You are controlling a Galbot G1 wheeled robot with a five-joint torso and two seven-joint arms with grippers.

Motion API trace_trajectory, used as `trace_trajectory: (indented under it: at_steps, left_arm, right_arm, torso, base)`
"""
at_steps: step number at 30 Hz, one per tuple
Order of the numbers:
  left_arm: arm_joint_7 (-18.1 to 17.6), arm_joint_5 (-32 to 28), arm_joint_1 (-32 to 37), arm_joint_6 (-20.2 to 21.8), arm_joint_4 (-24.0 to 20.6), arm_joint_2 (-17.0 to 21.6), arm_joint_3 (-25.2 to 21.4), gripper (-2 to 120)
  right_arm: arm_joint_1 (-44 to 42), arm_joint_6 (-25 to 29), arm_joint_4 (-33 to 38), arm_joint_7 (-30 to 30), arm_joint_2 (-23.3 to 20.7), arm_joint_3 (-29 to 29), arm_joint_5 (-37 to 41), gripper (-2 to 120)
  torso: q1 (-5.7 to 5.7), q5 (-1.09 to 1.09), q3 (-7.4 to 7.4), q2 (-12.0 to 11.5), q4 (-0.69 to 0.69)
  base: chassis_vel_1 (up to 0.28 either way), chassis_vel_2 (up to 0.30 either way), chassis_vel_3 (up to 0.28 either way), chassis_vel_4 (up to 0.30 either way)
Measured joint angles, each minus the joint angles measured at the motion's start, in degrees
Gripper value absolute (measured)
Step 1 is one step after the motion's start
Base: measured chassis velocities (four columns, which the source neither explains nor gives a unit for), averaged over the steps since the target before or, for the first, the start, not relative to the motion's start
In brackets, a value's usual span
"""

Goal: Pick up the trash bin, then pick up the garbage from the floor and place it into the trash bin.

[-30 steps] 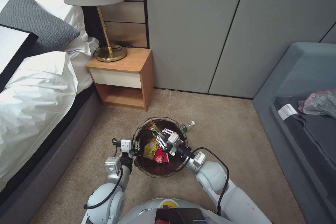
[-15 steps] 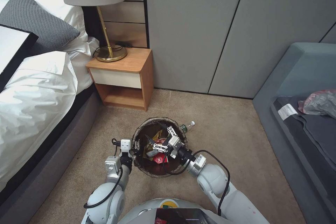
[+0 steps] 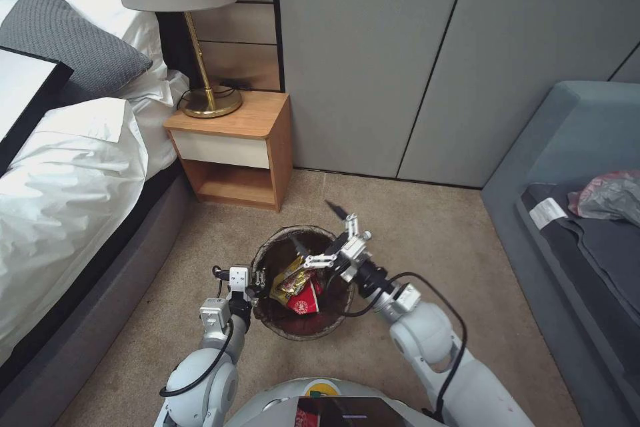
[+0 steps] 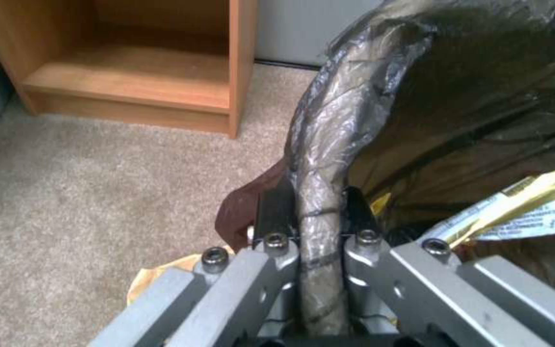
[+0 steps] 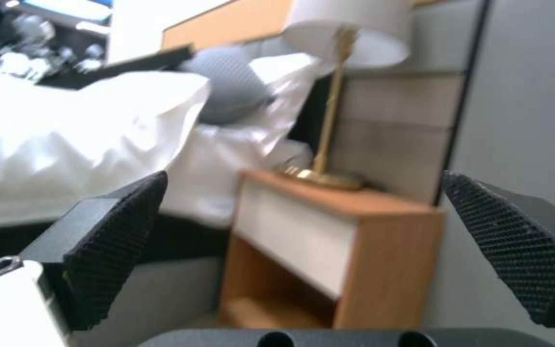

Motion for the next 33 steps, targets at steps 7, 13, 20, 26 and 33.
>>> trace_trajectory:
  at_steps: [7,13,20,26,33]
  left_arm:
    - [-0.1,-0.9,-0.1,-0.1,0.3,0.4,-1.3,2]
    - [-0.1,-1.5,-0.2,-0.3,0.3,0.5,-2.1,2]
    - [0.0,-1.9,-0.2,-0.6,0.3,0.6,-2.8,2]
    - [0.0,-1.9,-0.2,-0.8,0.3,0.6,-3.2,2]
    - [0.0,-2.2,-0.1,-0.9,0.1,0.6,-3.4,2]
  right_arm:
    - [-6.8,0.7,3.5,9.3,3.0,10.4,-7.3,100]
    - [-11.8,2.4,-0.3,18.7,6.8,12.3,-11.3,100]
    - [-18.1,5.4,-1.3,21.7,10.9,13.4,-11.3,100]
    - [-21.1,7.4,-1.7,21.9,12.9,13.5,-11.4,100]
    - [-21.3,9.1,-4.2,22.0,14.3,13.5,-12.1,100]
  torso:
    - [0.0,0.0,0.0,0.0,-0.01]
    - [0.0,0.0,0.0,0.0,-0.01]
    - [0.0,-0.01,0.0,0.0,0.0]
    - [0.0,-0.02,-0.01,0.0,-0.02]
    - [0.0,-0.01,0.0,0.0,0.0]
  base:
    - [0.0,0.0,0.0,0.0]
    - [0.0,0.0,0.0,0.0]
    - [0.0,0.0,0.0,0.0]
    - [0.0,0.0,0.0,0.0]
    - [0.0,0.0,0.0,0.0]
